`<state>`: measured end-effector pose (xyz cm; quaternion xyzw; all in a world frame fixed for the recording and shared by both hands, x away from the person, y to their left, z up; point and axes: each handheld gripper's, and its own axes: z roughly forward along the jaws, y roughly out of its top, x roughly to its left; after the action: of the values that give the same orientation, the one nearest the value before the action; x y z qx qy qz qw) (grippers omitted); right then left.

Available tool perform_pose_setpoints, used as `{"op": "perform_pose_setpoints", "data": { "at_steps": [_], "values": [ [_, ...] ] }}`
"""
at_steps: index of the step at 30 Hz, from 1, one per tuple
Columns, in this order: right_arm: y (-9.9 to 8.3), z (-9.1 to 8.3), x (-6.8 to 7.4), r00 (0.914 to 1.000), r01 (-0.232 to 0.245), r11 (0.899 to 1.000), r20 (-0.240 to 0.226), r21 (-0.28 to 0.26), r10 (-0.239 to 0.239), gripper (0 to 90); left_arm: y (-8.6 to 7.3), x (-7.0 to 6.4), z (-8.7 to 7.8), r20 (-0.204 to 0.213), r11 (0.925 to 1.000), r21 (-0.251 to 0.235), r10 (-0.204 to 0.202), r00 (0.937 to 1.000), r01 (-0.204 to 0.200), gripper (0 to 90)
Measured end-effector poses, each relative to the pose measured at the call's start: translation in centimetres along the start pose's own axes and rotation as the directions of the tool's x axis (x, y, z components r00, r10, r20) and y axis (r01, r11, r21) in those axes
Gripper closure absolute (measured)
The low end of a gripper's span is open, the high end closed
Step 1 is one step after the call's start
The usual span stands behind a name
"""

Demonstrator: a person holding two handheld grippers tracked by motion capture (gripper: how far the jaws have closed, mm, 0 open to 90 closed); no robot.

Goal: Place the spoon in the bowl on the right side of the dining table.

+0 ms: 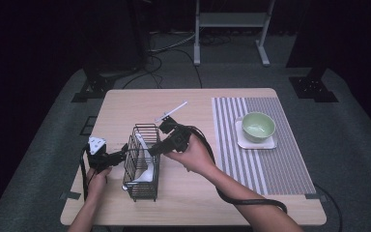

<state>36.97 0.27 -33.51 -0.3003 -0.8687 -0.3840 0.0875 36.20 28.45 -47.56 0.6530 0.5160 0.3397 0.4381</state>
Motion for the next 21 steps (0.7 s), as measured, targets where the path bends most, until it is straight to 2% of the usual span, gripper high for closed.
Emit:
{"op": "perform_pose_setpoints", "data": {
  "at_steps": [5, 10, 21],
  "values": [
    [-0.07, -0.10, -0.14, 1.0000, -0.005, 1.000, 0.001, -0.002, 0.005, 79.2, 0.00, -0.05, 0.02, -0.002, 1.0000, -0.001, -0.001, 1.0000, 0.001, 1.6],
    [-0.13, -0.21, -0.19, 0.9999, -0.010, 1.000, -0.006, -0.004, 0.010, 83.3, 0.00, -0.05, 0.02, -0.002, 1.0000, 0.000, -0.001, 1.0000, 0.001, 1.6],
    [-0.47, -0.30, -0.07, 0.9993, -0.023, 1.000, -0.031, -0.020, 0.022, 85.3, 0.00, -0.05, 0.02, -0.001, 1.0000, -0.001, -0.001, 1.0000, 0.001, 1.6]
  ]
}}
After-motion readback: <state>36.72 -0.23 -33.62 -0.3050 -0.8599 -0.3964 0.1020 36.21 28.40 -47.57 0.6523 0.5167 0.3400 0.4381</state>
